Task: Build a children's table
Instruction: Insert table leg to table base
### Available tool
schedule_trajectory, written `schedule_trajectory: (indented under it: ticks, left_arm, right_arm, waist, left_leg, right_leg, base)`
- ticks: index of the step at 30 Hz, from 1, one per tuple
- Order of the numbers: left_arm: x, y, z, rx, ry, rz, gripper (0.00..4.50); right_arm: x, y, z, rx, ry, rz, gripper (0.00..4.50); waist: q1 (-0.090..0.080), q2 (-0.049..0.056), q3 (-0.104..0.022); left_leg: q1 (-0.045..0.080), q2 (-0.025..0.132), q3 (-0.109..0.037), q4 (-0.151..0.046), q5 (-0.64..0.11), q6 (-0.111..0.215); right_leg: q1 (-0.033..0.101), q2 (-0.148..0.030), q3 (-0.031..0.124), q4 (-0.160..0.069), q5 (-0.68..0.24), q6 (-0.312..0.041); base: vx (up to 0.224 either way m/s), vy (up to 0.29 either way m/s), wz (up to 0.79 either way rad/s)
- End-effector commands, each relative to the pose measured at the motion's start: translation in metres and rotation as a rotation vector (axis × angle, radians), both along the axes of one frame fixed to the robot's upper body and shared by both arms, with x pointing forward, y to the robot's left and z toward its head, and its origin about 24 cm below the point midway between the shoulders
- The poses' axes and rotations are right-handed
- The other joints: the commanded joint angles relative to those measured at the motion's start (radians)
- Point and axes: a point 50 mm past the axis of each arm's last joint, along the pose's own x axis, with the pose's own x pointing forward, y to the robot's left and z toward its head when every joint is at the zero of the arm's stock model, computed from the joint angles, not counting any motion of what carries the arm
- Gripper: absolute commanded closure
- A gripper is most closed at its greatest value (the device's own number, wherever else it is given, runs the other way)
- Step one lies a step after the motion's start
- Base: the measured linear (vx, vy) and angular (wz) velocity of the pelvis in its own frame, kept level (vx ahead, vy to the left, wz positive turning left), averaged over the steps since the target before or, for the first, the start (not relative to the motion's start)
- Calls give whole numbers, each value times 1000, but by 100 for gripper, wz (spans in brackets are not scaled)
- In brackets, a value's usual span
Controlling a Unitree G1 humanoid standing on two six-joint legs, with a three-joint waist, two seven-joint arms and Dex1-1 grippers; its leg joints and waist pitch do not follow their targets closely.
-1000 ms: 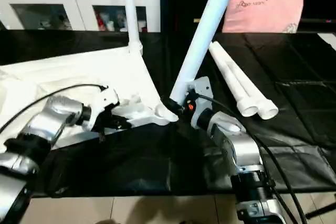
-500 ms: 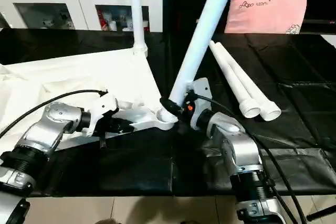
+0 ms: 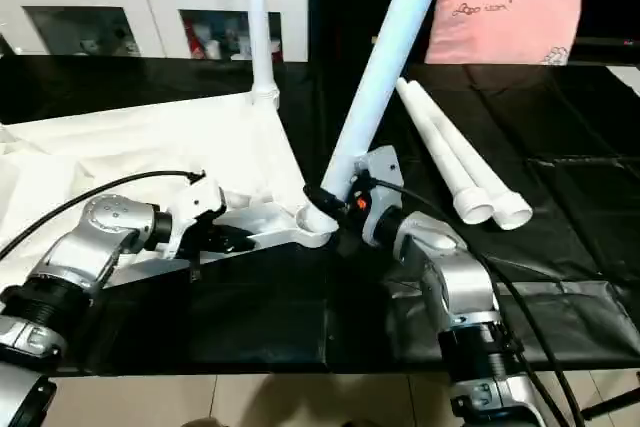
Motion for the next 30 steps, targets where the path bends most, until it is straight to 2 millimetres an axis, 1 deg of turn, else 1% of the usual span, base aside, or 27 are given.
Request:
schedule_trajectory:
  ticks: [1, 3, 6, 7, 9, 12, 13, 15, 16, 17, 22, 25, 27, 30]
  left_arm:
    - [0, 5, -4, 65, 16, -15, 450]
    - [0, 4, -3, 57, 19, -16, 450]
    - [0, 3, -1, 55, 24, -42, 450]
    - [-1, 2, -1, 55, 28, -56, 450]
    - [-1, 2, -1, 56, 30, -66, 450]
    - [-3, 1, -1, 56, 31, -89, 450]
    - [-3, 1, -1, 56, 31, -90, 450]
    - [-2, 1, 0, 56, 31, -92, 450]
    - [-2, 1, 0, 56, 31, -92, 450]
    - [-2, 1, 1, 55, 30, -94, 450]
    - [-2, 2, 2, 56, 30, -101, 450]
    - [-2, 2, 2, 57, 29, -102, 450]
    - [-1, 2, 2, 59, 27, -100, 450]
    - [0, 3, 3, 62, 26, -99, 450]
  right_arm:
    - [5, 2, 5, -9, -10, 17, 255]
    - [6, 4, 5, -14, 7, 38, 255]
    - [7, 7, 6, -14, 25, 68, 255]
    - [8, 9, 5, -19, 31, 84, 255]
    - [8, 10, 4, -29, 33, 100, 255]
    - [11, 14, 3, -46, 29, 134, 255]
    - [11, 15, 3, -47, 29, 136, 255]
    - [13, 19, 4, -61, 22, 165, 255]
    - [13, 19, 4, -61, 22, 165, 255]
    - [14, 20, 3, -81, 18, 179, 255]
    - [17, 19, 0, -129, 30, 194, 255]
    - [17, 18, -1, -139, 35, 201, 255]
    - [18, 15, -2, -154, 40, 207, 255]
    - [17, 12, -5, -173, 48, 214, 255]
  waist:
    - [1, -3, -76]
    - [0, -6, -75]
    - [2, -5, -75]
    - [1, -6, -76]
    - [1, -5, -76]
    - [2, -10, -77]
    - [2, -7, -77]
    - [2, -15, -75]
    - [2, -13, -76]
    - [2, -14, -75]
    - [1, -16, -75]
    - [1, -20, -75]
    - [1, -18, -76]
    - [1, -20, -76]
  left_leg:
    - [-6, 20, 1, -62, -119, 49]
    - [-6, 19, 1, -62, -118, 51]
    - [-6, 19, 2, -61, -115, 53]
    - [-6, 20, 1, -61, -111, 53]
    - [-6, 22, 1, -61, -108, 53]
    - [-6, 23, 2, -61, -104, 54]
    - [-6, 23, 2, -61, -105, 52]
    - [-5, 23, 3, -62, -110, 51]
    - [-5, 24, 2, -62, -110, 49]
    - [-6, 25, 3, -62, -111, 48]
    - [-4, 25, 3, -62, -112, 43]
    - [-4, 24, 3, -62, -112, 45]
    - [-4, 25, 3, -62, -112, 45]
    - [-5, 25, 4, -61, -110, 47]
  right_leg:
    - [67, -67, 68, -81, -301, -88]
    - [68, -65, 68, -80, -298, -92]
    - [68, -66, 69, -80, -294, -95]
    - [69, -67, 69, -78, -287, -99]
    - [67, -67, 70, -77, -278, -103]
    - [68, -68, 71, -74, -266, -110]
    - [68, -68, 71, -74, -266, -114]
    - [68, -69, 71, -75, -278, -113]
    - [67, -70, 71, -72, -279, -115]
    - [67, -70, 72, -74, -279, -113]
    - [67, -70, 73, -71, -269, -117]
    - [68, -69, 73, -71, -269, -115]
    - [68, -69, 73, -71, -271, -115]
    - [68, -68, 73, -71, -268, -117]
  base:
    - [0, 0, 0]
    - [0, 0, 0]
    - [0, 0, 0]
    - [0, 0, 0]
    - [0, 0, 0]
    - [0, 0, 0]
    - [0, 0, 0]
    - [0, 0, 0]
    - [0, 0, 0]
    - [0, 0, 0]
    - [0, 0, 0]
    - [0, 0, 0]
    - [0, 0, 0]
    - [0, 0, 0]
